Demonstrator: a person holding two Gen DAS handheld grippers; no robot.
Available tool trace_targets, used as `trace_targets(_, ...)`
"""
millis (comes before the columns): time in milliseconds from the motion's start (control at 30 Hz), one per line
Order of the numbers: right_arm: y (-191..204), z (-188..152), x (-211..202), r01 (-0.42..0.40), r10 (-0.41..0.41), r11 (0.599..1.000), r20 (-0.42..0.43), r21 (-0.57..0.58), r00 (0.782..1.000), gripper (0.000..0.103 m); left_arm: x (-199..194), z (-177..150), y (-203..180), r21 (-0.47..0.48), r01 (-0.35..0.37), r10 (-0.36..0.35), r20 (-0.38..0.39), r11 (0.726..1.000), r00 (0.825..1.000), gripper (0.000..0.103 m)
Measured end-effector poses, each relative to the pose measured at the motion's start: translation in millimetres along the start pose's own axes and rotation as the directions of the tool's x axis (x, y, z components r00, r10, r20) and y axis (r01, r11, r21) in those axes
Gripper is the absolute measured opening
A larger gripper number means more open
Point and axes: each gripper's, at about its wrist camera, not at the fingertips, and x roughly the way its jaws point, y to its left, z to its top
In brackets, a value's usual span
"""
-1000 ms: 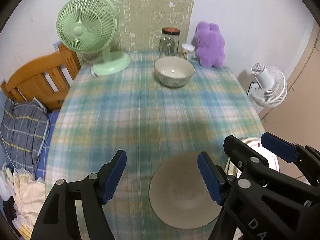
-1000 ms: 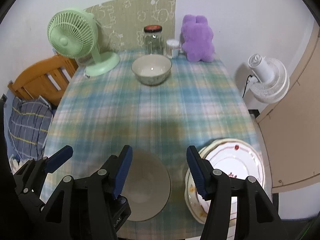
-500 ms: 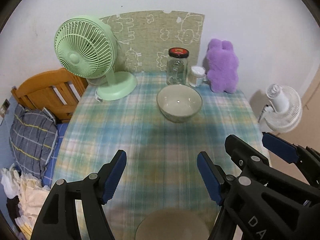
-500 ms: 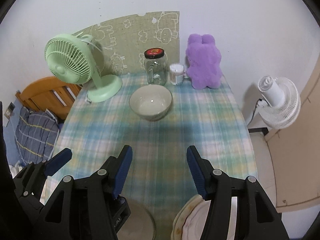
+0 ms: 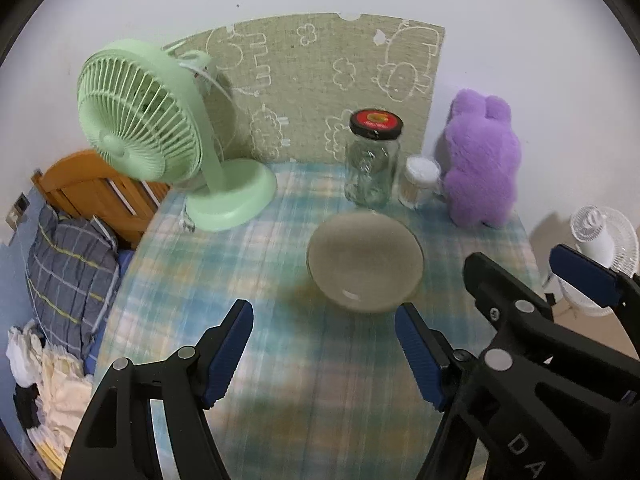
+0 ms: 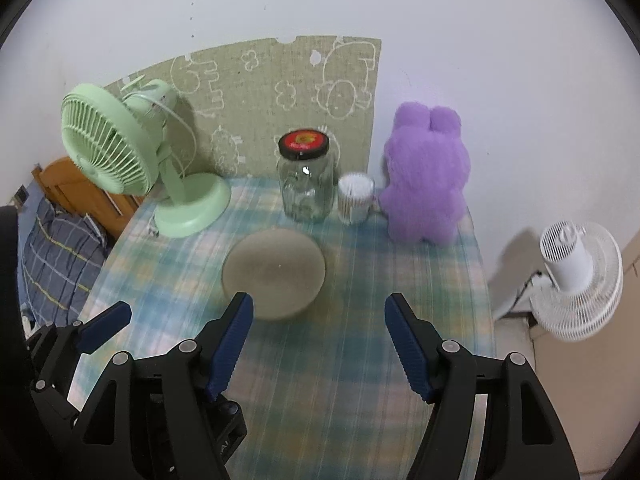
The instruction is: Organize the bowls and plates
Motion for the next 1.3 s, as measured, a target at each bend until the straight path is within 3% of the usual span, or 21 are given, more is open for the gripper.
trace_targets(100, -8, 12, 16, -0.012, 0.012, 1.0, 0.004, 0.019, 1.0, 0.072, 10, 13, 0, -0.025, -0.002, 0.003, 0.039, 1.0, 0.999, 0.088)
trace_targets(333, -14, 43, 55, -0.021, 0.022, 1.0, 0.025, -0.013, 0.999, 0.072, 50, 35, -7, -0.052, 0.025, -0.023, 0.03, 0.998, 0.999, 0.088)
trace_targets(600, -15, 47, 110, -0.076, 0.076, 0.997, -0.003, 0.004, 0.997, 0.072, 105, 39, -11, -0.037, -0.003, 0.002, -0.03, 0.999, 1.0, 0.087)
trace_targets(767, -19, 40, 138, -0.08, 0.082, 0.995, -0.027, 0.054, 0.996, 0.072, 136, 35, -13, -0.025, 0.039, -0.04, -0.058, 0.999, 0.997, 0.079)
trace_targets(900, -19, 34, 162, -0.102, 0.106, 0.993, -0.072, 0.057, 0.992, 0.072, 153, 29, -17, 0.003, 0.026, -0.025, -0.091, 1.0, 0.996, 0.068)
trace_targets(1033, -15, 28, 173, -0.094, 0.098, 0.994, -0.094, 0.052, 0.991, 0.071, 164, 24, -16, 0.014, 0.013, -0.011, -0.11, 1.0, 0.994, 0.048)
trace_targets(1100, -13, 26, 176, -0.089, 0.094, 0.995, -0.099, 0.051, 0.991, 0.062, 168, 23, -13, 0.007, -0.006, 0.007, -0.117, 1.0, 0.993, 0.04)
trace_targets(1167, -11, 25, 181, -0.079, 0.084, 0.996, -0.128, 0.048, 0.988, 0.039, 170, 22, -10, -0.002, -0.018, 0.018, -0.122, 1.0, 0.992, 0.034)
trace_targets(1233, -10, 23, 184, -0.09, 0.098, 0.994, -0.147, 0.057, 0.984, 0.026, 170, 22, -9, 0.0, -0.036, 0.035, -0.122, 0.999, 0.992, 0.027)
trace_targets(1300, -8, 23, 184, -0.074, 0.081, 0.996, -0.148, 0.051, 0.986, 0.018, 170, 22, -8, 0.001, -0.05, 0.05, -0.119, 0.999, 0.992, 0.023)
